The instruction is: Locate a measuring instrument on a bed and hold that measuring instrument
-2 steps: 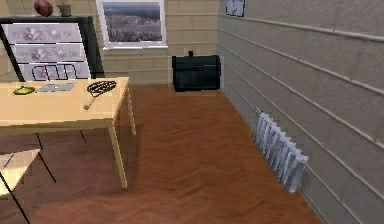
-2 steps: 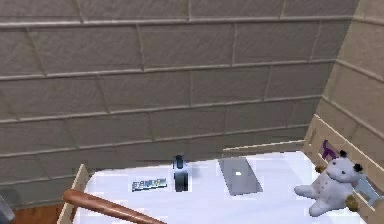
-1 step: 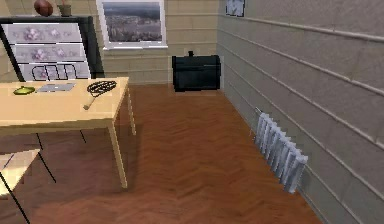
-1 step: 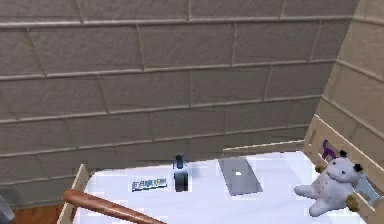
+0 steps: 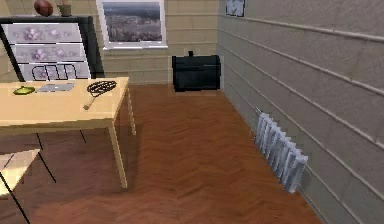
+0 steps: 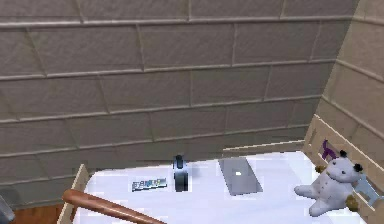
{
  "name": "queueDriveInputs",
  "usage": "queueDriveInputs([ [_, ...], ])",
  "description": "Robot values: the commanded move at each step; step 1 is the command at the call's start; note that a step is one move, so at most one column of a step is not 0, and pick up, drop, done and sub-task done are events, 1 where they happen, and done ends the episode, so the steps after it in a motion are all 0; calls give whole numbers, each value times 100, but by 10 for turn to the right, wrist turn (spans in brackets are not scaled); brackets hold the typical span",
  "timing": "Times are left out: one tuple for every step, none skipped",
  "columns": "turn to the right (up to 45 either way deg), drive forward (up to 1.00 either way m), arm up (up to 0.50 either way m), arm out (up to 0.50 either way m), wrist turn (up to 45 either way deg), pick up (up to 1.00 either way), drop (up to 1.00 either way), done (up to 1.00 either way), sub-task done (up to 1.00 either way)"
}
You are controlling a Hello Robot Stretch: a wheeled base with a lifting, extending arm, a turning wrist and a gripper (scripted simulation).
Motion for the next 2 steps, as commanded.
queueDriveInputs([
  [0,0,0,46,0,0,0,0,0],
  [0,0,0,0,450,0,0,0,0],
])
